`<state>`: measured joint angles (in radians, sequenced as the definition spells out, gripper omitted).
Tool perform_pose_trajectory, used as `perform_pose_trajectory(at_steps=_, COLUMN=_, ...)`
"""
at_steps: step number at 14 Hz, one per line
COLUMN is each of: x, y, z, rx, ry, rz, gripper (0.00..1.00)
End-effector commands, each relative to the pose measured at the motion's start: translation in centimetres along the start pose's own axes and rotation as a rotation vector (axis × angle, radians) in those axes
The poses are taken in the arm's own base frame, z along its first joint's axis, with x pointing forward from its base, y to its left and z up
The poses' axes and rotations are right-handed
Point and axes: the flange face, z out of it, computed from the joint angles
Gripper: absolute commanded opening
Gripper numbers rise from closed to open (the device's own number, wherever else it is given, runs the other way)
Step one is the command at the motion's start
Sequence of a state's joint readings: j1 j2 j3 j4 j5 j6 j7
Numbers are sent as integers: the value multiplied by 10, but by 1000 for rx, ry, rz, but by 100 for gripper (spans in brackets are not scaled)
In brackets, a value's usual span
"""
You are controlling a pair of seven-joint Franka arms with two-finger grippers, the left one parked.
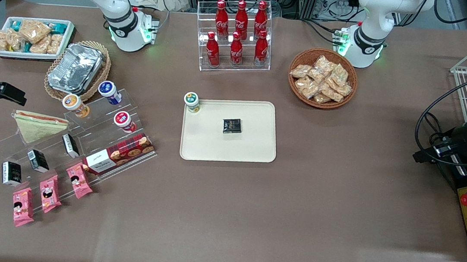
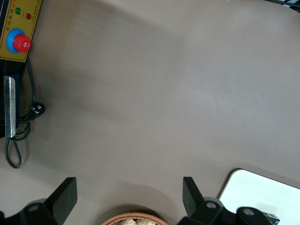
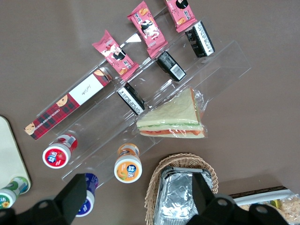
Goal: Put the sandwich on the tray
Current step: 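Move the right gripper down toward the wrapped sandwich on the acrylic stand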
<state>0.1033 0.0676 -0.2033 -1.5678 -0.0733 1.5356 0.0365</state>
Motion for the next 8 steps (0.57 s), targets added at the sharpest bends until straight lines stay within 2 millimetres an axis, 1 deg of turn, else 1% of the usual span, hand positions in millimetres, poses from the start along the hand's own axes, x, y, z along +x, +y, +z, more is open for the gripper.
perform_pose_trajectory(at_steps=1, x=1, y=-8, z=0, rx=-11, ry=-1, rz=-19, gripper=100)
perform_pose_trajectory(at_steps=8, x=1, y=-6, z=0, rx=-6, ry=3, rz=-15, gripper=100)
